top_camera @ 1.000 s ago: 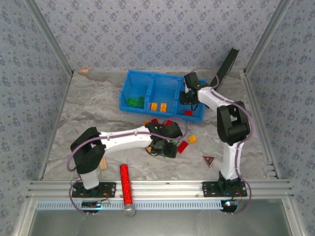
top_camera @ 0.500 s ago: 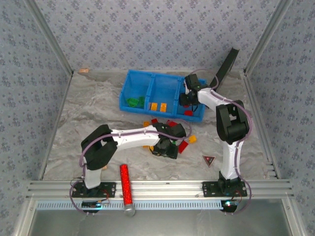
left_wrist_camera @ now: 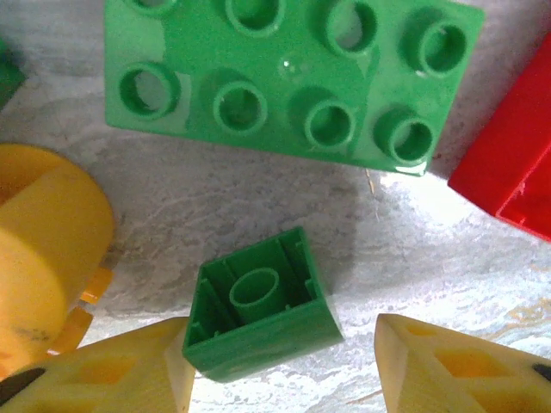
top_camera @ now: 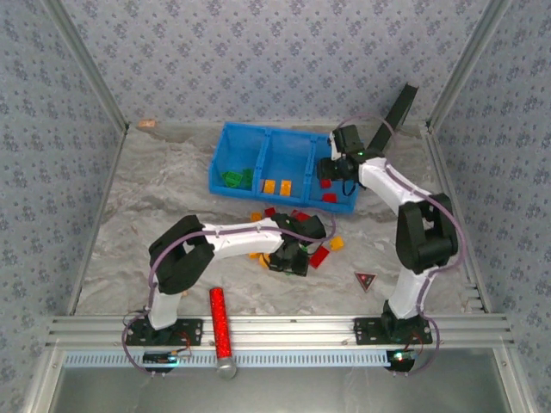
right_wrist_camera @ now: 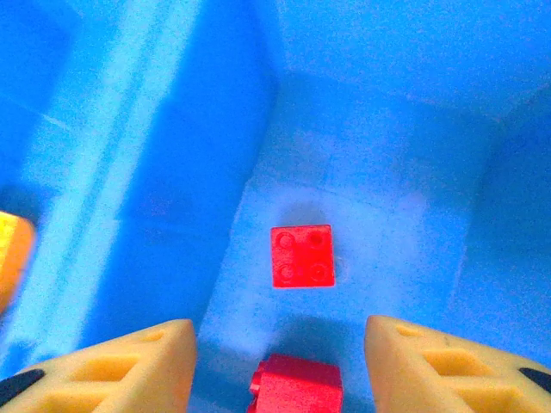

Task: Sort the legos into containers by color
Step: Pick up the lego from the middle-left of the table, then place the lego in the container.

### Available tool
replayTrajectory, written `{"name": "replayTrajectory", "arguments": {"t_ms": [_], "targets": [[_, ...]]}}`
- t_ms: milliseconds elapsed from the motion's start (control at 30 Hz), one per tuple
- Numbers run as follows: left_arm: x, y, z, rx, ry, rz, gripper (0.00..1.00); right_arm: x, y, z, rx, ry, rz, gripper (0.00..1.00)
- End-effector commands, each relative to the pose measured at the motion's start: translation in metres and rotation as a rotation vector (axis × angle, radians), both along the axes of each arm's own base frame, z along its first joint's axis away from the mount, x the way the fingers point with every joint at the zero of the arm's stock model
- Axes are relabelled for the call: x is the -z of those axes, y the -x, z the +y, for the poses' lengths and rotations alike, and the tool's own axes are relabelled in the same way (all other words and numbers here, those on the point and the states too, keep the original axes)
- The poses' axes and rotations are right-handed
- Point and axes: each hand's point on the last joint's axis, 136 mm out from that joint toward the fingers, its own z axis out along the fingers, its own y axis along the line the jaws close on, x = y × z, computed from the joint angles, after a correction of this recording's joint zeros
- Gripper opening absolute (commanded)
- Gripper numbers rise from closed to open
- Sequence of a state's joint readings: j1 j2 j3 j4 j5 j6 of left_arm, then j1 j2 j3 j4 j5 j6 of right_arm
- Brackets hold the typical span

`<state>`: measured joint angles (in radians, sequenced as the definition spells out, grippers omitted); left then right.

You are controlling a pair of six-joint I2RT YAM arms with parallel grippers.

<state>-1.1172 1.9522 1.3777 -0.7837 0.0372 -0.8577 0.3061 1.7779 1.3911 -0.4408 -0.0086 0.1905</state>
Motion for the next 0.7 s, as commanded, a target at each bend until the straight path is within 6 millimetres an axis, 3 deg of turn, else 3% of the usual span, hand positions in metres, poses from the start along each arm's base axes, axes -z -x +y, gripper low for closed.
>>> {"name": "replayTrajectory", "arguments": {"t_ms": [0, 167, 300, 433, 667], "targets": [[0.012, -0.006, 0.001, -0.015, -0.013, 0.018, 0.47, -0.02, 0.028, -0.004, 0.013, -0.028, 0.005, 0.56], [0.014, -0.005, 0.001, -0.007, -0.006, 0.036, 0.36, -0.03, 0.073, -0.013, 0.082, -0.07, 0.022, 0.58], [0.0, -0.012, 0.005, 0.006, 0.011, 0.027, 0.3, -0.018, 0.119, -0.016, 0.135, -0.083, 0.069, 0.63], [-0.034, -0.033, 0.013, 0.012, 0.044, -0.032, 0.28, -0.003, 0.158, -0.009, 0.171, -0.125, 0.117, 0.67], [-0.109, -0.094, 0.03, -0.037, 0.134, -0.191, 0.28, 0.037, 0.224, 0.007, 0.221, -0.127, 0.224, 0.79]]}}
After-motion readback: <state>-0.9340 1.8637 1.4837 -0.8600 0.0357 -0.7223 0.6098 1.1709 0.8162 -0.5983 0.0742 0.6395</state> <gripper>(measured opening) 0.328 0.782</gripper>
